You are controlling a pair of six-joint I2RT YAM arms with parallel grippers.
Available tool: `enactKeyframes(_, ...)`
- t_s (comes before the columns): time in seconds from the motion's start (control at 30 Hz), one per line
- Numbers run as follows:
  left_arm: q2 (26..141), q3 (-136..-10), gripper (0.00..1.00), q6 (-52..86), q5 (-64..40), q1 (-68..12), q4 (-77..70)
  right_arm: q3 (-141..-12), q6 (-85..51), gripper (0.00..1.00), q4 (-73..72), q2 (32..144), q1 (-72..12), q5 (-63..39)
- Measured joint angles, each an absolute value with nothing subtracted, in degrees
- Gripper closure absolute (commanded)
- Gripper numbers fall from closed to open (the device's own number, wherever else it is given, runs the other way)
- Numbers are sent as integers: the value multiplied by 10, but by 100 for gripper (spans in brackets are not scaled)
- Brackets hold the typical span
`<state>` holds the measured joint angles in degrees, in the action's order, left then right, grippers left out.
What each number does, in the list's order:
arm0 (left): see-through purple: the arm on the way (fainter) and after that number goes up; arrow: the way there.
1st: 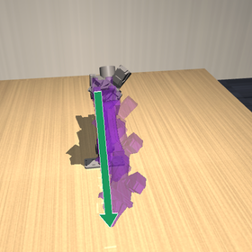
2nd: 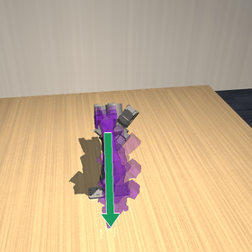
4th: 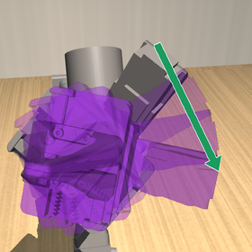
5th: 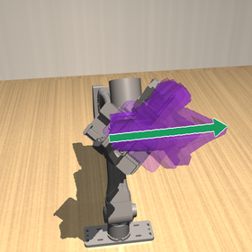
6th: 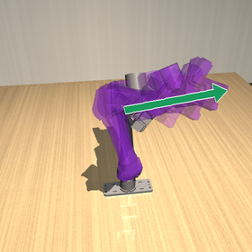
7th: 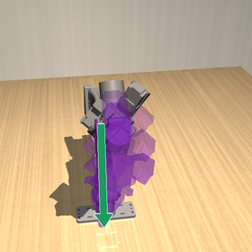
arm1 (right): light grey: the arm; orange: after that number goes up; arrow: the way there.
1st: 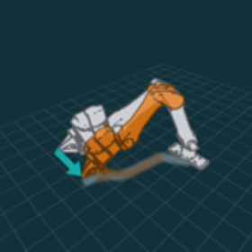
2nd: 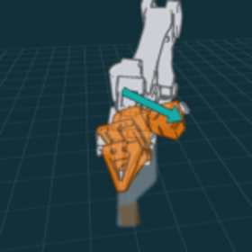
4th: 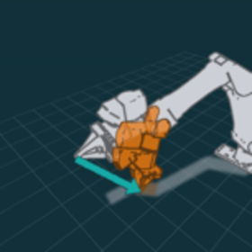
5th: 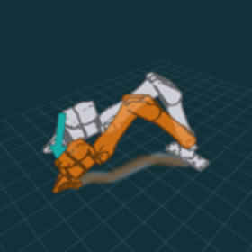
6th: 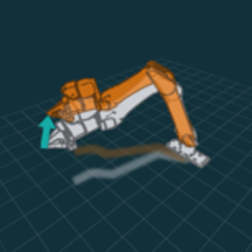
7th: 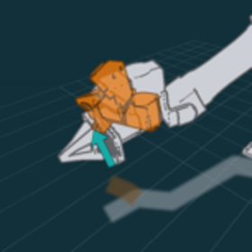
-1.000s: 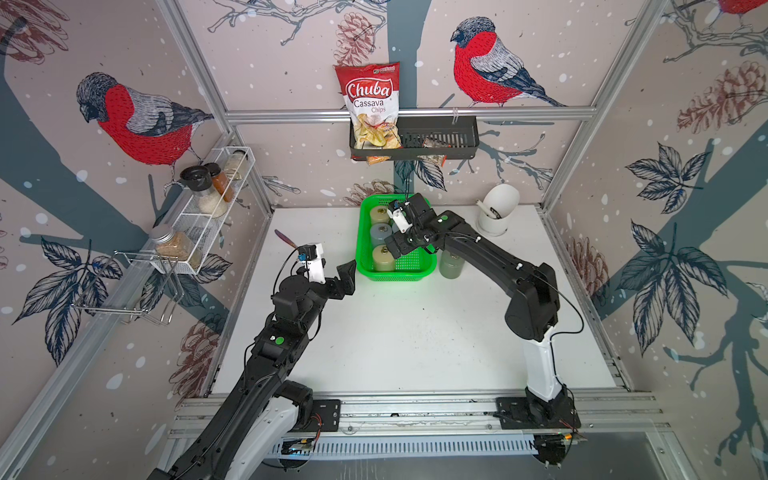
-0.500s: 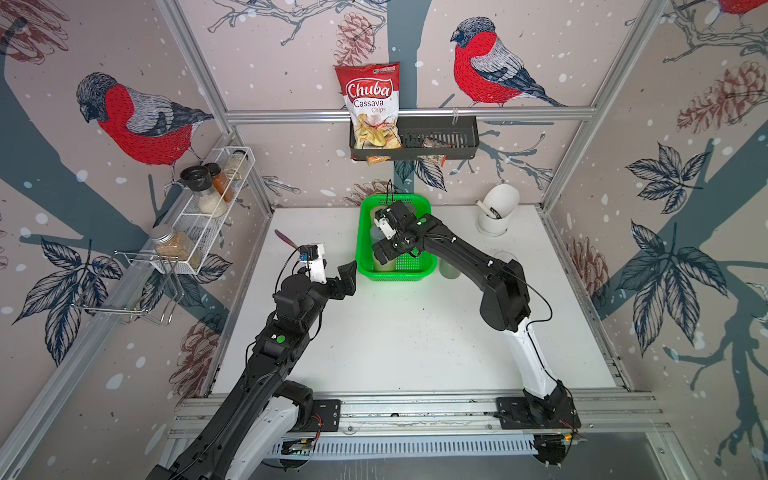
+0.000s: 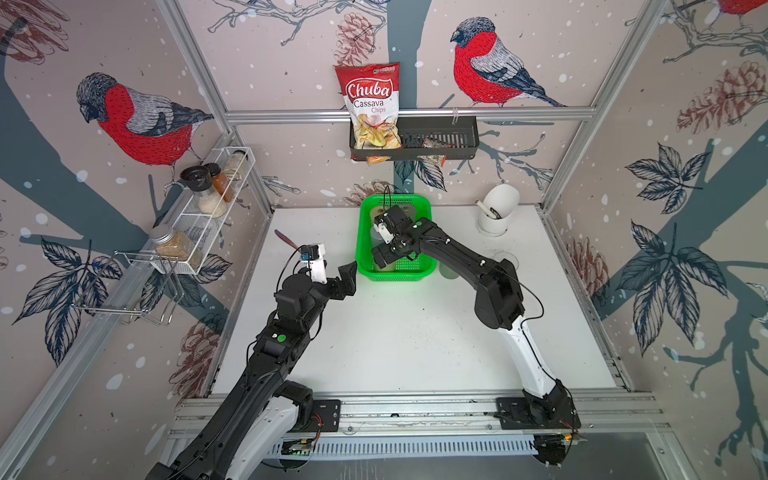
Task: Take the tea canister out of the basket
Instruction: Pick up the tea canister from the basket.
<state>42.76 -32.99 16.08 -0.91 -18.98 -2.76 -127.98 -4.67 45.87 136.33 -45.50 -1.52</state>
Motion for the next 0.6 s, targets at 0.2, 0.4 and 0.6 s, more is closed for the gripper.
enactKeyframes(0.2,429,-330,4,161,-9,-190,-28,-1288,-47,0,458,1376,-455,-20)
enactKeyframes(0.4,433,-330,4,161,-9,-190,-28,-1295,-48,1,456,1387,-456,-22)
enactKeyframes(0.6,436,-330,4,161,-9,-190,-28,-1299,-48,5,453,1397,-455,-23)
